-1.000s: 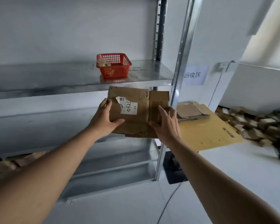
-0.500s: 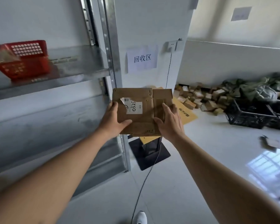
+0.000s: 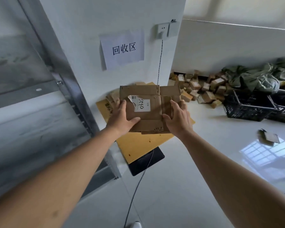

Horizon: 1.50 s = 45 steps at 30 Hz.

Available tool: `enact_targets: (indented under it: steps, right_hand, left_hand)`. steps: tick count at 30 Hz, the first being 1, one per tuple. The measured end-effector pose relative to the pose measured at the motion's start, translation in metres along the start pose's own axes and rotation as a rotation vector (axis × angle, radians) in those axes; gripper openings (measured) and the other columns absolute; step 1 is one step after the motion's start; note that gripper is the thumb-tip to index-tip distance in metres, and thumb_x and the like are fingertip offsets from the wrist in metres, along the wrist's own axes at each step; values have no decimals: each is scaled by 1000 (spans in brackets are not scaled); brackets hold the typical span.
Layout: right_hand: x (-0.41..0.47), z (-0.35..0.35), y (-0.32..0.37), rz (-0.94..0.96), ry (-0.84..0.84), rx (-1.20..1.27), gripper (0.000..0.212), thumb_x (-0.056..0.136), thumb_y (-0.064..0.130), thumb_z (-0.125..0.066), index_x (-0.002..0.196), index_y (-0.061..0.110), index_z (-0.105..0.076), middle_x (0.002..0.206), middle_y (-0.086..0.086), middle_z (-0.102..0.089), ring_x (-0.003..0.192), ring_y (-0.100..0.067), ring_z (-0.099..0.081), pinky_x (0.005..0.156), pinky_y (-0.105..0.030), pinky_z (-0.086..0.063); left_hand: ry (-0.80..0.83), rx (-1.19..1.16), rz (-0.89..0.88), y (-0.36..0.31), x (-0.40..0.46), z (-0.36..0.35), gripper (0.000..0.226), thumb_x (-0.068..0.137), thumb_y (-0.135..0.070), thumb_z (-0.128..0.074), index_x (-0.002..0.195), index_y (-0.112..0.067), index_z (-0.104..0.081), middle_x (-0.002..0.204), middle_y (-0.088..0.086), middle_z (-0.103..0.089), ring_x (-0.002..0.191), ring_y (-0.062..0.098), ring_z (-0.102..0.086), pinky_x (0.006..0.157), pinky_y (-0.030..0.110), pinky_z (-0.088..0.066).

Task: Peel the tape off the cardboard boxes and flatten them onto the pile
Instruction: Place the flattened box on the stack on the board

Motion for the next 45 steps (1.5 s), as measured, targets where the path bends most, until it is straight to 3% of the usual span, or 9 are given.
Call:
enact_targets:
  steps: [12,23,27,32,35,37,40,42,45]
  right_hand:
    - [203,-63,-20,212,216,-28,67,96,43,-68,156,31,-40,166,-6,-18,136,-37,-44,102,-47,-48]
    - [337,-165,-11,318,439,-24,67,94,35,-72,154,33,-42,170,-7,-9,140,-35,-43,108,-45,-48]
    - [382,-219,-7,321,456,-54,65,94,34,-70,154,35,-43,170,-6,-7,142,-34,-41,105,-44,-50]
    - [419,-277,-2,342,491,-103,64,95,36,-67,154,36,-42,169,-8,-9,143,-40,-36,112,-49,-44]
    - [431,-307,-3,370,534,-180,66,96,42,-63,157,38,-36,170,-9,-5,148,-46,-26,116,-54,-38]
    - [436,-322,-5,384,547,-233,67,98,45,-59,158,40,-31,170,-10,-2,150,-47,-20,120,-57,-32]
    - [439,-336,-3,401,518,-340,60,100,50,-49,157,40,-29,171,-13,0,148,-46,-18,121,-58,-23]
    - [441,-339,8,438,471,-386,56,100,56,-45,151,35,-37,171,-13,-3,150,-42,-17,120,-58,-20]
    - [437,-342,27,552,491,-372,70,96,63,-55,154,31,-33,169,-12,-15,152,-37,-22,119,-53,-28]
  left_hand:
    - [-62,33,280,20,143,-70,109,88,-57,-75,165,-12,-12,174,3,7,160,24,-9,123,41,-24]
    - [-185,4,495,79,243,-104,109,85,-49,-82,164,-12,-17,173,4,-11,157,23,-19,125,41,-25]
    - [-211,-74,500,122,290,-131,105,85,-40,-84,164,-14,-19,173,7,-10,159,20,-8,128,40,-15]
    - [-202,-48,534,168,323,-156,99,87,-42,-82,163,-19,-24,171,8,-18,159,22,-11,128,39,-12]
    - [-198,-15,535,182,331,-163,90,84,-43,-84,158,-19,-38,163,13,-30,152,29,-26,126,39,-22]
    - [-169,8,542,185,334,-169,82,85,-46,-83,155,-25,-45,163,15,-26,152,33,-27,124,47,-30]
    - [-96,208,562,188,342,-174,73,88,-57,-74,152,-34,-48,165,18,-23,148,41,-30,119,54,-36]
    - [-55,350,557,185,351,-171,70,88,-62,-71,150,-38,-49,166,18,-22,147,46,-27,119,58,-30]
    - [32,382,422,174,369,-177,74,92,-45,-76,156,-36,-41,172,12,-13,154,42,-19,124,53,-22]
Point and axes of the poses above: each hand's wrist, its own x-axis towards the middle knuckle, its own z-axis out of the back of the hand, y = z × x, the point moved 9 cm from there along x, towards the middle knuckle
